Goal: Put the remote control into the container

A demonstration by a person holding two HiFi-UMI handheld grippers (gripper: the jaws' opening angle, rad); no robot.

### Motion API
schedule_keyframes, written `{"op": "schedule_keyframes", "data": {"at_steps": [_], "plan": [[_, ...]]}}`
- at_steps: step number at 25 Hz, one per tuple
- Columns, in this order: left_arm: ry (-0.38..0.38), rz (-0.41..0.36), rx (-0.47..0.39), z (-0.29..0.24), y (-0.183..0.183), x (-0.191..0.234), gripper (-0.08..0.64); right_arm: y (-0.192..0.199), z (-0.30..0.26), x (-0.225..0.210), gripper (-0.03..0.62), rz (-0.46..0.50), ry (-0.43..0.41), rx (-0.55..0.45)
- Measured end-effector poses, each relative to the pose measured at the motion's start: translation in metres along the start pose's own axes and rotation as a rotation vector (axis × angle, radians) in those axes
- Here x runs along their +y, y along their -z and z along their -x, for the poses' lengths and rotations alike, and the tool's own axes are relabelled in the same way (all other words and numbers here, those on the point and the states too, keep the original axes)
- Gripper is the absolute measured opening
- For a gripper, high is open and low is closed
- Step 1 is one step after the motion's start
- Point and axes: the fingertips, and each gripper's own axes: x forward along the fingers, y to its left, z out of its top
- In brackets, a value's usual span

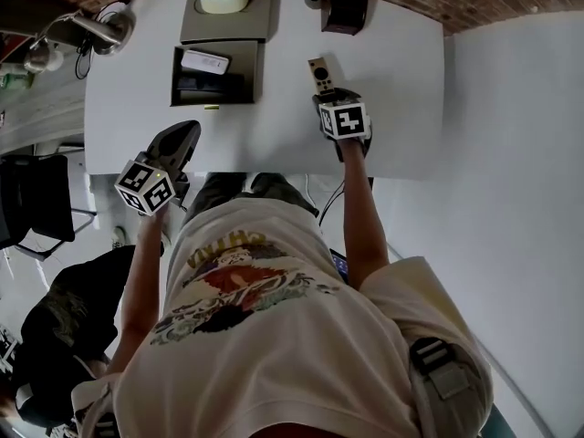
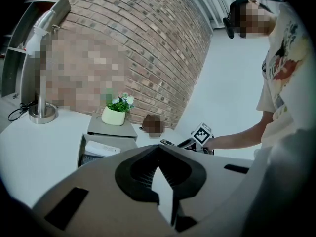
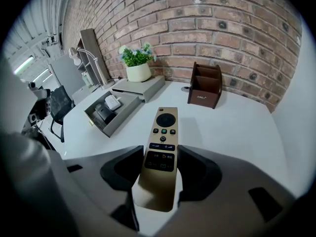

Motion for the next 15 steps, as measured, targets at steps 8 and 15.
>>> {"op": "schedule_keyframes", "data": {"at_steps": [8,15], "plan": [[0.046,-0.021,-0.036,0.002,-0.020,0.015,0.006,-0.028,0.017,0.030,0.216,0.049,0.001,-0.022],[0.071,-0.008,-0.078,0.009,-0.032,0.030,0.006,-0.050,0.027,0.059,0.216,0.093,-0.007,-0.041]]}}
